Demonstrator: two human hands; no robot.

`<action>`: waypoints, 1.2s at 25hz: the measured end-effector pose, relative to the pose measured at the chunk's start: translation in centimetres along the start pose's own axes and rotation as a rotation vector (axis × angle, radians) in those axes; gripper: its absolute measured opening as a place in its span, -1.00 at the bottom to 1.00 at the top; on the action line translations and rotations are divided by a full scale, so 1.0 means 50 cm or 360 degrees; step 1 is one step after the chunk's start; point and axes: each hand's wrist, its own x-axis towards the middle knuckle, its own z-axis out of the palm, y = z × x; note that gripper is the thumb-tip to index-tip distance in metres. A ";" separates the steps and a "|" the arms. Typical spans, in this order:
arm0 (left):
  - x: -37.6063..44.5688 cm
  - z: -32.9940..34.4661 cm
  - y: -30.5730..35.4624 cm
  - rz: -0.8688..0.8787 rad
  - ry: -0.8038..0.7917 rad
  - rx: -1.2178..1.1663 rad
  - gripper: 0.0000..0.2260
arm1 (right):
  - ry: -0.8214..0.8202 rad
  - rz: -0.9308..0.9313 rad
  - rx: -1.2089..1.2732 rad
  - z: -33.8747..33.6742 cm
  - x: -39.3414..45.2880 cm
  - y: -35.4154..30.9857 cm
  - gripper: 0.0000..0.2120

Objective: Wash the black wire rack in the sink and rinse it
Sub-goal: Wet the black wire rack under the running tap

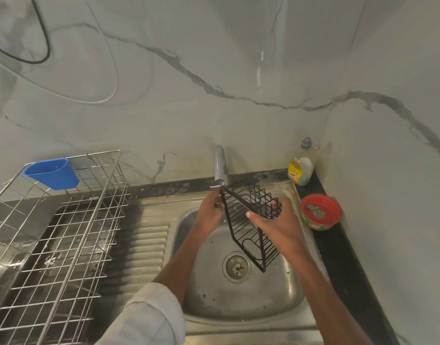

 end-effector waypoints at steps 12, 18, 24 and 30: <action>-0.070 -0.035 -0.060 -0.0231 0.0193 -0.0360 -0.60 | 0.0107 0.0036 -0.0087 0.046 -0.030 -0.021 -0.19; -0.082 -0.056 -0.063 -0.0233 0.0166 -0.0376 -0.57 | 0.0004 -0.0029 -0.0096 0.027 -0.041 -0.029 -0.24; -0.079 -0.050 -0.023 -0.0085 0.0046 -0.0346 -0.55 | -0.0055 -0.0186 -0.0075 0.010 -0.026 -0.015 -0.23; -0.050 -0.095 -0.029 -0.0019 0.0150 -0.0076 -0.58 | -0.0505 -0.0189 0.0017 0.027 0.020 -0.007 -0.25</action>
